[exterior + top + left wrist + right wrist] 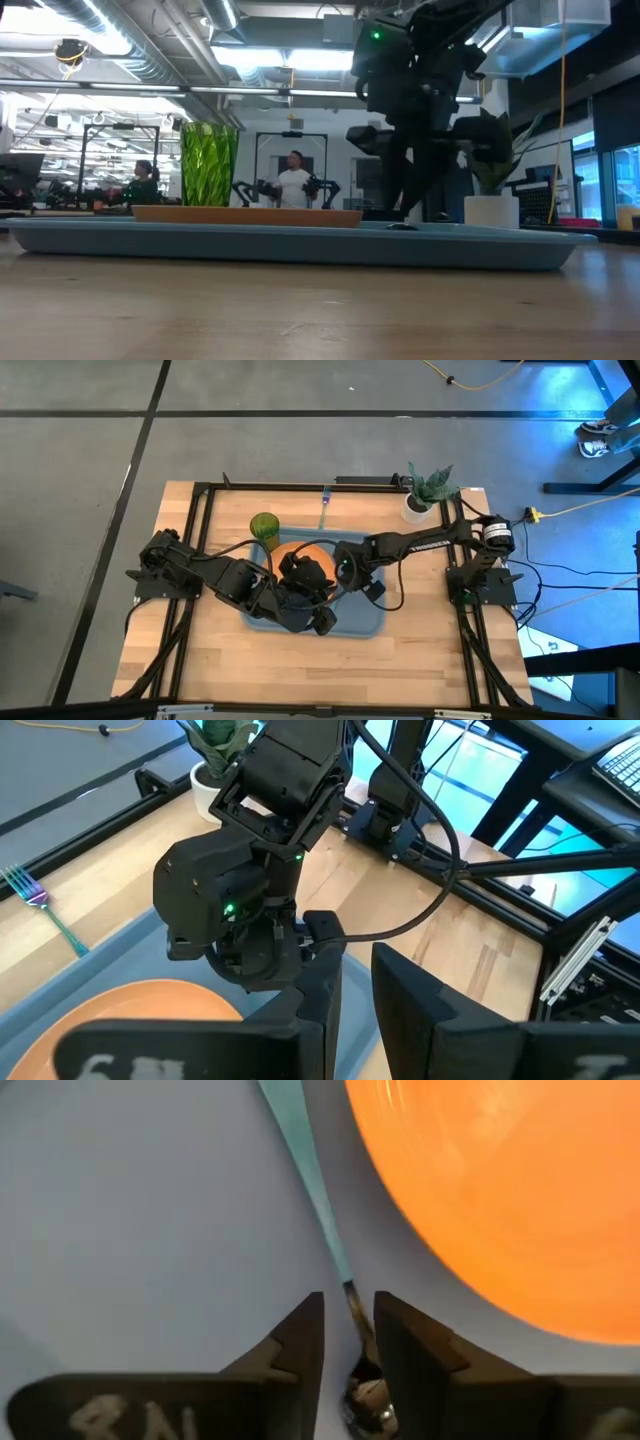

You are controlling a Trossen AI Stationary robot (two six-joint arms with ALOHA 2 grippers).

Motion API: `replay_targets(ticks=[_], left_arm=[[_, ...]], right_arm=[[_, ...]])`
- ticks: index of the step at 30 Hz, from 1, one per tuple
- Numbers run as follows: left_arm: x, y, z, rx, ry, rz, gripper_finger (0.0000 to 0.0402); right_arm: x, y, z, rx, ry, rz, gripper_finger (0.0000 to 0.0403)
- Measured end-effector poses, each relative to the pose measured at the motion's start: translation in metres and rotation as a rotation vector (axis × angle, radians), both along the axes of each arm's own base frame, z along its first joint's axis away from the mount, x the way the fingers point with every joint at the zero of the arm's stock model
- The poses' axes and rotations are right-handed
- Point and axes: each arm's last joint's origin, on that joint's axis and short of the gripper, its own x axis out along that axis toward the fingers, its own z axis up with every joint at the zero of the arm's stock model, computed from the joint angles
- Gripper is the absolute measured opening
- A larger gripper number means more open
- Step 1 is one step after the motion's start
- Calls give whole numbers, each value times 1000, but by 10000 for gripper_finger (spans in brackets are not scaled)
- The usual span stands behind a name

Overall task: Pick and place plate/cup/fork/spoon on tray
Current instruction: Put the blue spoon on the blue tray to the right of the orange plate

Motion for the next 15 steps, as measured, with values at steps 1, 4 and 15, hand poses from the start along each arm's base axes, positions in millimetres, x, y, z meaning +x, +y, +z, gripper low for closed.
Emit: replay_targets(ticks=[1,4,15], left_arm=[[0,0,0,0,0,0,53],[0,-1,0,0,0,-2,53],[0,-1,0,0,0,-2,53]], right_arm=[[0,1,0,-1,-6,8,97],[2,1,1,-3,-19,11,98],[1,2,0,-28,-20,83,98]])
